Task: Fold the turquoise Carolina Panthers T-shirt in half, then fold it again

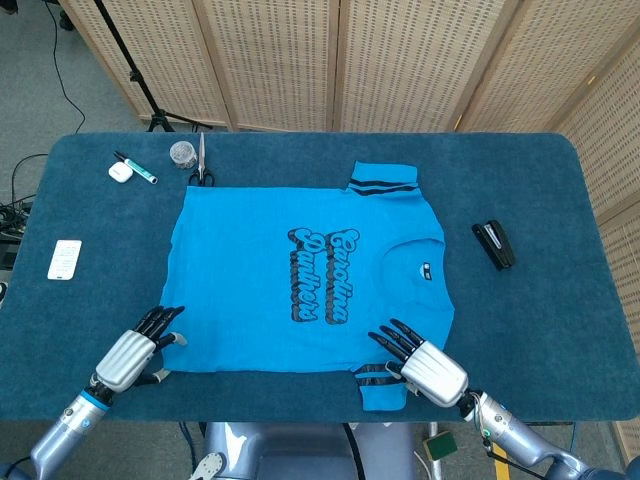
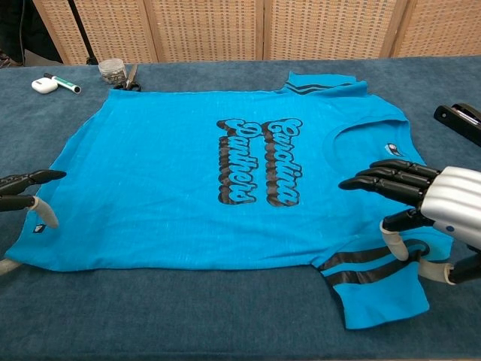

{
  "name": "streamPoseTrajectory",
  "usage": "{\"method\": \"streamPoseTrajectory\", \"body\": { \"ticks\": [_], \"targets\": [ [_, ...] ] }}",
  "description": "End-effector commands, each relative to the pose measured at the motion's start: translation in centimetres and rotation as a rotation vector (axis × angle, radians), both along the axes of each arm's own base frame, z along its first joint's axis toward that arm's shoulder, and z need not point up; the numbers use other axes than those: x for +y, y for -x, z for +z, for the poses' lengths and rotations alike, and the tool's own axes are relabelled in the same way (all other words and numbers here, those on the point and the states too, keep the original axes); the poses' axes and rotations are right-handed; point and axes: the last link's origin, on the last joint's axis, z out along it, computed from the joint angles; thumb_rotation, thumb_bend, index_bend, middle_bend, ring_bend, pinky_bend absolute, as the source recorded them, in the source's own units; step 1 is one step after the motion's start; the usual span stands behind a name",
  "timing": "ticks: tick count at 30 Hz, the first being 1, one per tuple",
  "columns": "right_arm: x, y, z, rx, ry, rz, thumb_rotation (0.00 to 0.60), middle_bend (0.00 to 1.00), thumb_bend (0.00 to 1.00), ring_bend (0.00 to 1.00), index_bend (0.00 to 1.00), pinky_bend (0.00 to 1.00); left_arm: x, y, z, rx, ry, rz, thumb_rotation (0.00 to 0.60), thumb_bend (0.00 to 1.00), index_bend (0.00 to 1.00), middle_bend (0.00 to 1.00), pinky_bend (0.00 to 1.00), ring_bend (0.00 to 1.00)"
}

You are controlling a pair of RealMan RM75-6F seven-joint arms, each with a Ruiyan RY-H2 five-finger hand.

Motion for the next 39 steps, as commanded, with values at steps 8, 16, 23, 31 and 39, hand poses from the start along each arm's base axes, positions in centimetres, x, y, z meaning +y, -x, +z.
{"method": "streamPoseTrajectory", "body": {
  "ticks": [8, 16, 23, 31, 39],
  "targets": [
    [0.0, 0.0, 0.1, -0.004, 0.001, -0.001, 0.600, 0.07, 0.57, 0.00, 0.65, 0.00, 0.0, 0.0, 0.0, -0.013, -0.003, 0.011, 0.600, 0.46, 0.61, 0.00, 0.00, 0.00],
    [-0.2, 0.0, 0.1, -0.005, 0.004, -0.004, 0.600, 0.07, 0.57, 0.00, 0.65, 0.00, 0.1, -0.1, -0.1, -0.017, -0.007, 0.012, 0.600, 0.54, 0.68, 0.00, 0.00, 0.00],
    [-0.2, -0.1, 0.3, -0.019, 0.001, -0.007, 0.600, 0.07, 0.57, 0.00, 0.65, 0.00, 0.2, -0.1, 0.1, -0.033, -0.004, 0.023, 0.600, 0.56, 0.75, 0.00, 0.00, 0.00],
    [1.1, -0.5, 0.7, -0.055, -0.056, 0.012, 0.600, 0.07, 0.57, 0.00, 0.65, 0.00, -0.5, -0.2, 1.0, -0.064, 0.014, 0.013, 0.600, 0.58, 0.77, 0.00, 0.00, 0.00],
    [2.7, -1.3, 1.9, -0.079, -0.097, 0.058, 0.600, 0.07, 0.57, 0.00, 0.65, 0.00, -1.7, -0.5, 2.1, -0.102, 0.041, -0.013, 0.600, 0.60, 0.79, 0.00, 0.00, 0.00]
  ]
}}
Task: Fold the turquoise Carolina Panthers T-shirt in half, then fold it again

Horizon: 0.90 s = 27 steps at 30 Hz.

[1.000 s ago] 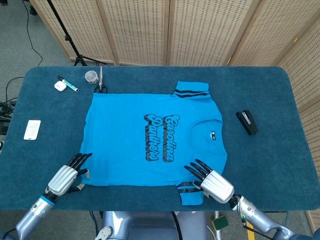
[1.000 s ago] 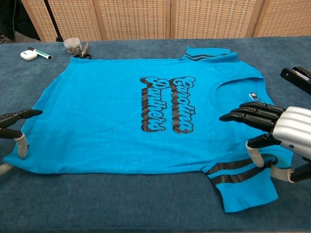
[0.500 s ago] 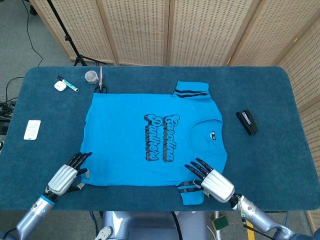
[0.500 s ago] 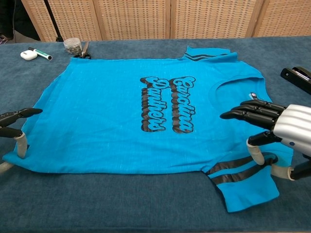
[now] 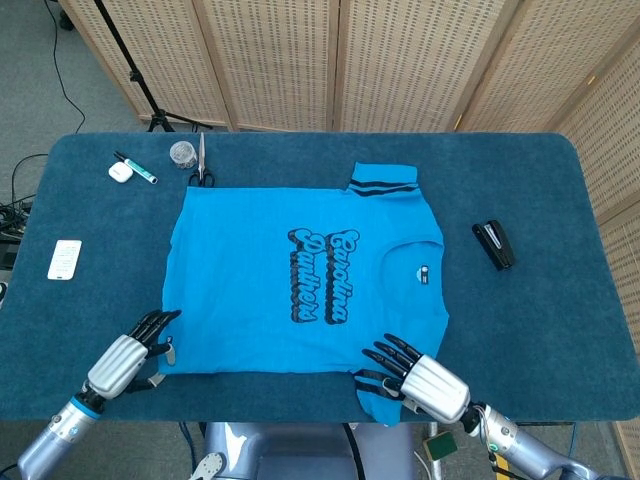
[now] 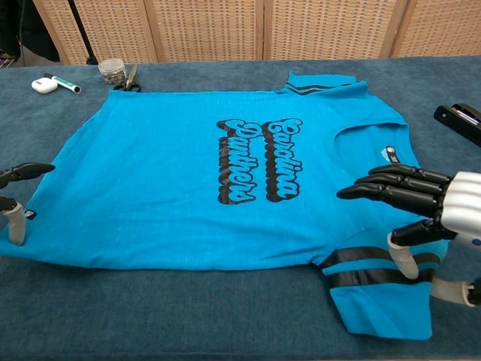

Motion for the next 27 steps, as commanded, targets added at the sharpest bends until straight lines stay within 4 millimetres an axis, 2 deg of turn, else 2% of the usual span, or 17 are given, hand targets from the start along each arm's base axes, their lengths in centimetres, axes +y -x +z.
{"method": "streamPoseTrajectory", "body": {
  "ticks": [1, 27],
  "targets": [
    [0.5, -0.2, 0.5, -0.007, -0.015, 0.011, 0.600, 0.07, 0.57, 0.00, 0.65, 0.00, -0.5, -0.1, 0.3, -0.007, 0.013, -0.008, 0.600, 0.61, 0.79, 0.00, 0.00, 0.00],
    [4.8, 1.1, 2.7, 0.015, -0.164, 0.077, 0.600, 0.08, 0.57, 0.00, 0.65, 0.00, -6.1, -0.9, 1.4, -0.081, 0.151, -0.050, 0.600, 0.61, 0.80, 0.00, 0.00, 0.00]
  ]
}}
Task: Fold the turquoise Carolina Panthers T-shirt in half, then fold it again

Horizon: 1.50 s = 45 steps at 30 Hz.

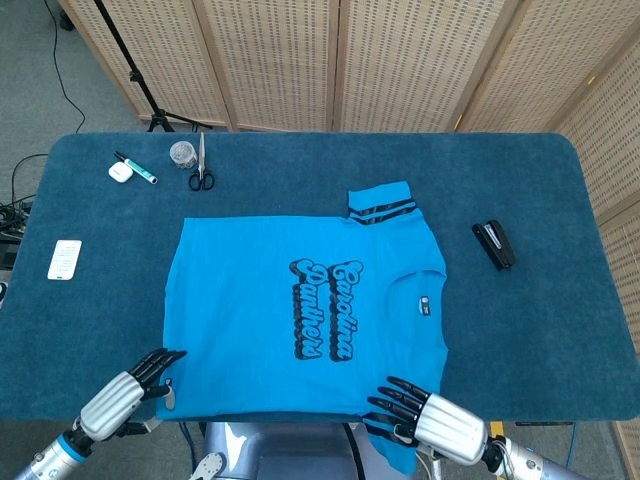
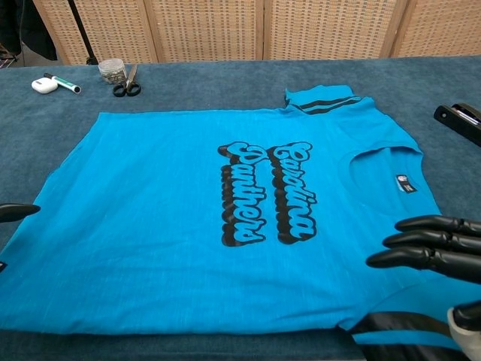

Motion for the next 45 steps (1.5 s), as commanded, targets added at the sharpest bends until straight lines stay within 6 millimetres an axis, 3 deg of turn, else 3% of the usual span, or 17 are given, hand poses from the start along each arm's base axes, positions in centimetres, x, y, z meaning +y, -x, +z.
{"method": "streamPoseTrajectory", "body": {
  "ticks": [1, 18, 45],
  "targets": [
    [0.3, 0.3, 0.1, 0.004, -0.006, 0.003, 0.600, 0.08, 0.57, 0.00, 0.65, 0.00, -0.4, 0.0, 0.0, 0.004, 0.004, -0.009, 0.600, 0.61, 0.80, 0.00, 0.00, 0.00],
    [2.6, 1.2, 0.8, -0.007, -0.035, 0.025, 0.600, 0.08, 0.57, 0.00, 0.66, 0.00, -2.5, 0.3, 0.4, 0.000, 0.053, -0.034, 0.600, 0.61, 0.80, 0.00, 0.00, 0.00],
    [3.7, 2.0, 1.5, -0.021, -0.041, 0.034, 0.600, 0.08, 0.57, 0.00, 0.66, 0.00, -3.7, 0.4, 0.3, -0.021, 0.082, -0.038, 0.600, 0.61, 0.80, 0.00, 0.00, 0.00]
  ]
}}
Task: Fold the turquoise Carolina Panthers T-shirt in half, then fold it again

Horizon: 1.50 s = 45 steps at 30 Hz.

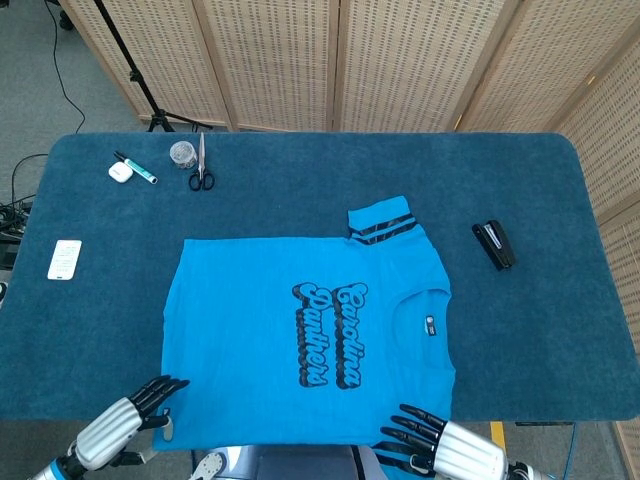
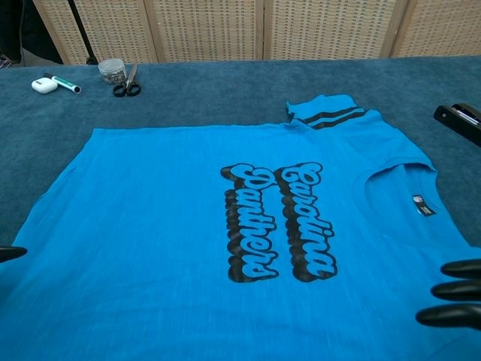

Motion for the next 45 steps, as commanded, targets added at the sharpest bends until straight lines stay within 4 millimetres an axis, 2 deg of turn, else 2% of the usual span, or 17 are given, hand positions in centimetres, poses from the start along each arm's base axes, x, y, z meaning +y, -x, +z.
{"method": "streamPoseTrajectory", "body": {
  "ticks": [1, 5, 11, 20, 24, 31, 37, 40, 45],
  "targets": [
    [0.0, 0.0, 0.0, 0.000, -0.002, 0.000, 0.600, 0.08, 0.57, 0.00, 0.66, 0.00, -0.1, 0.1, 0.0, 0.000, 0.001, 0.002, 0.600, 0.61, 0.80, 0.00, 0.00, 0.00],
    [0.0, 0.0, -0.1, -0.002, 0.000, 0.001, 0.600, 0.08, 0.57, 0.00, 0.66, 0.00, 0.0, 0.1, 0.1, -0.002, -0.003, 0.002, 0.600, 0.61, 0.80, 0.00, 0.00, 0.00],
    [-0.8, -0.5, 0.3, -0.030, 0.019, -0.020, 0.600, 0.08, 0.57, 0.00, 0.66, 0.00, 1.2, -0.6, 0.3, -0.021, -0.046, -0.010, 0.600, 0.61, 0.81, 0.00, 0.00, 0.00],
    [-4.1, -2.0, 1.7, -0.101, 0.081, -0.083, 0.600, 0.08, 0.57, 0.00, 0.66, 0.00, 4.2, -2.1, 1.1, 0.006, -0.135, 0.007, 0.600, 0.61, 0.81, 0.00, 0.00, 0.00],
    [-6.2, -2.9, 2.4, -0.130, 0.112, -0.128, 0.600, 0.08, 0.57, 0.00, 0.66, 0.00, 5.9, -3.1, 1.6, 0.005, -0.188, 0.016, 0.600, 0.61, 0.81, 0.00, 0.00, 0.00],
    [-11.5, -4.7, 3.9, -0.169, 0.168, -0.250, 0.600, 0.08, 0.57, 0.00, 0.66, 0.00, 10.2, -5.0, 2.8, 0.071, -0.275, 0.091, 0.600, 0.60, 0.81, 0.00, 0.00, 0.00],
    [-15.2, -6.3, 4.3, -0.199, 0.178, -0.336, 0.600, 0.08, 0.57, 0.00, 0.66, 0.00, 13.5, -6.6, 3.7, 0.103, -0.333, 0.135, 0.600, 0.60, 0.81, 0.00, 0.00, 0.00],
    [-17.5, -7.4, 4.5, -0.209, 0.193, -0.369, 0.600, 0.08, 0.57, 0.00, 0.66, 0.00, 15.9, -7.5, 4.0, 0.130, -0.368, 0.148, 0.600, 0.60, 0.82, 0.00, 0.00, 0.00],
    [-20.7, -9.2, 4.3, -0.206, 0.208, -0.417, 0.600, 0.08, 0.57, 0.00, 0.66, 0.00, 19.0, -8.4, 3.7, 0.182, -0.387, 0.160, 0.600, 0.60, 0.82, 0.00, 0.00, 0.00]
  ]
}}
